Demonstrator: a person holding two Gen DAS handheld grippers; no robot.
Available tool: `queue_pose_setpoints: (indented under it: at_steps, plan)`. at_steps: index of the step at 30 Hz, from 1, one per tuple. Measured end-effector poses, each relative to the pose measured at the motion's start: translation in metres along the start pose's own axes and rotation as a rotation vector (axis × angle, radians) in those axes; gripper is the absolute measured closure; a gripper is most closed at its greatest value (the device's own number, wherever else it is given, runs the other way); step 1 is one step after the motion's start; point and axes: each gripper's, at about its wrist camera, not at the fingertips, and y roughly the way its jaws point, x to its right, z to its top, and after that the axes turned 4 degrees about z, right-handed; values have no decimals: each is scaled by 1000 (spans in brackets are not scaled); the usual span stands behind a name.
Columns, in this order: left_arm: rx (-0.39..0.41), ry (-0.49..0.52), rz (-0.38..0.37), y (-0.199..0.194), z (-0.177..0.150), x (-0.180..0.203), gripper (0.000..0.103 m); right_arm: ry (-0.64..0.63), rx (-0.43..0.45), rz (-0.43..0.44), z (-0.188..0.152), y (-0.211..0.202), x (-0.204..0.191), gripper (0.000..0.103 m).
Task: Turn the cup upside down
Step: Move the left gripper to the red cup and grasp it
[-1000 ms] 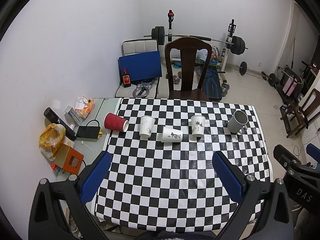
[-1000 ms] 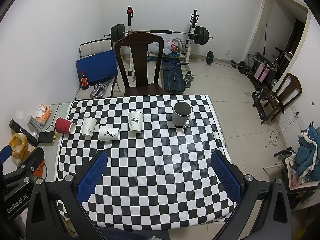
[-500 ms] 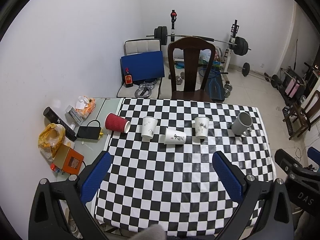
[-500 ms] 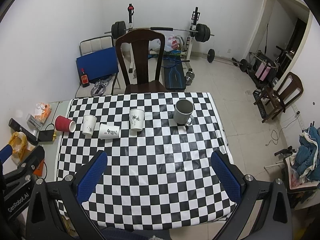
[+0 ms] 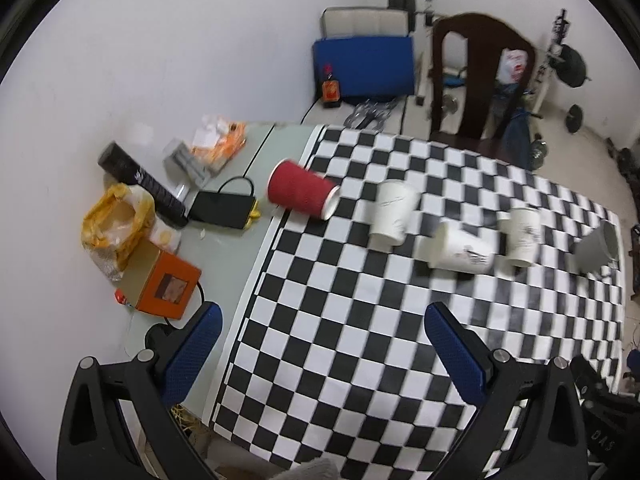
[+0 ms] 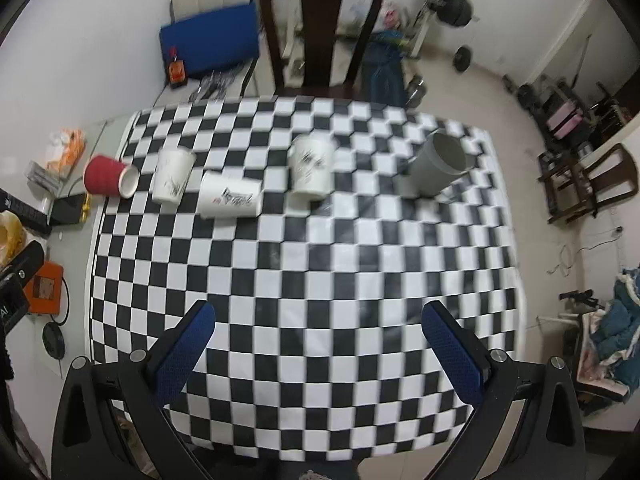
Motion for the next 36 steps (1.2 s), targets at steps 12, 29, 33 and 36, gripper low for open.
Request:
queue_pose_setpoints:
  at_steps: [12,29,33,36]
  plan:
    - [-166,-39,78,133,30,-22,0,-61,-216,12,21,155,-93,0]
    - [-403,-458,-190,260,100,-62,6,18,-380,-33,23,259,-164,0]
    - [-438,-553,-233,280,114,-67,6,48,-383,-40,28,266,-176,0]
    - [-458,-568,-233,294,124,-64,9,73,-391,-40,30,270,-180,0]
